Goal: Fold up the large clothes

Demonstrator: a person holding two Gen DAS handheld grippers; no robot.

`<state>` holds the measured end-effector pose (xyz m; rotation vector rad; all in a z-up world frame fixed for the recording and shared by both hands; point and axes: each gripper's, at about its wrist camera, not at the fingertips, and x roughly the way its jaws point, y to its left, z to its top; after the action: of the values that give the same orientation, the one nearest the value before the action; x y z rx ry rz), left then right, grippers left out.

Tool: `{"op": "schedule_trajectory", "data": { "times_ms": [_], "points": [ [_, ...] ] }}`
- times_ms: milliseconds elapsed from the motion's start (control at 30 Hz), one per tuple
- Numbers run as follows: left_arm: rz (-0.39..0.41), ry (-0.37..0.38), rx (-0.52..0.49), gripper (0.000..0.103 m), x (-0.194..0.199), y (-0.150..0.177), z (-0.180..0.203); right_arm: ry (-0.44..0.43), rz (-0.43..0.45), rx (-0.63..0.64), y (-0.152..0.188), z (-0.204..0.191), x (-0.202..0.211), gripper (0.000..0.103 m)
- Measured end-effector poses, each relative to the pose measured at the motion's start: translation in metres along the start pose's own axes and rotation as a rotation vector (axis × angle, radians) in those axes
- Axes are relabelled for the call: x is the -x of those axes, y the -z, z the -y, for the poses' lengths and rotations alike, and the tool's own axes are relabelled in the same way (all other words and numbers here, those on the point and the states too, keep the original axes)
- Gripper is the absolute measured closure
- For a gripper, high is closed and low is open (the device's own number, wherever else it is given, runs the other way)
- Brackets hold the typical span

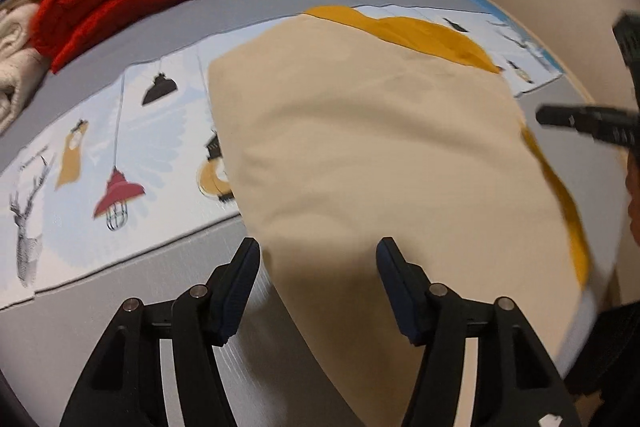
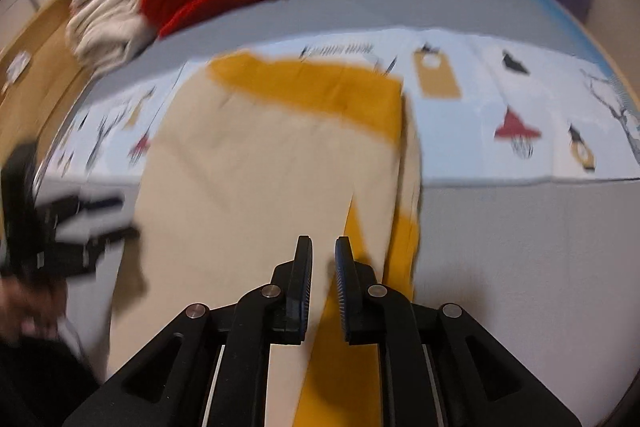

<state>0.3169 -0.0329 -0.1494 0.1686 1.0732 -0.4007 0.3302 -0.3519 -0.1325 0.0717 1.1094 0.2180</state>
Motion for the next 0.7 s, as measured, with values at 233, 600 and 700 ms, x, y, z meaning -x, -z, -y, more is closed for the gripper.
{"op": "schedule_trajectory", "data": {
  "times_ms": [233,600,700],
  "points": [
    [0.030,-0.032,0.035,0.045,-0.018,-0.025,0.000,0.058,0.004,-0.110,-0.031,0.008,-0.063,0.090],
    [0.075,-0.023,0.148,0.041,-0.051,-0.069,-0.026,0.140,-0.029,-0.212,-0.068,0.035,-0.117,0.090],
    [0.082,0.003,0.184,0.039,-0.059,-0.079,-0.040,0.158,-0.035,-0.223,-0.072,0.040,-0.124,0.090]
  ]
}}
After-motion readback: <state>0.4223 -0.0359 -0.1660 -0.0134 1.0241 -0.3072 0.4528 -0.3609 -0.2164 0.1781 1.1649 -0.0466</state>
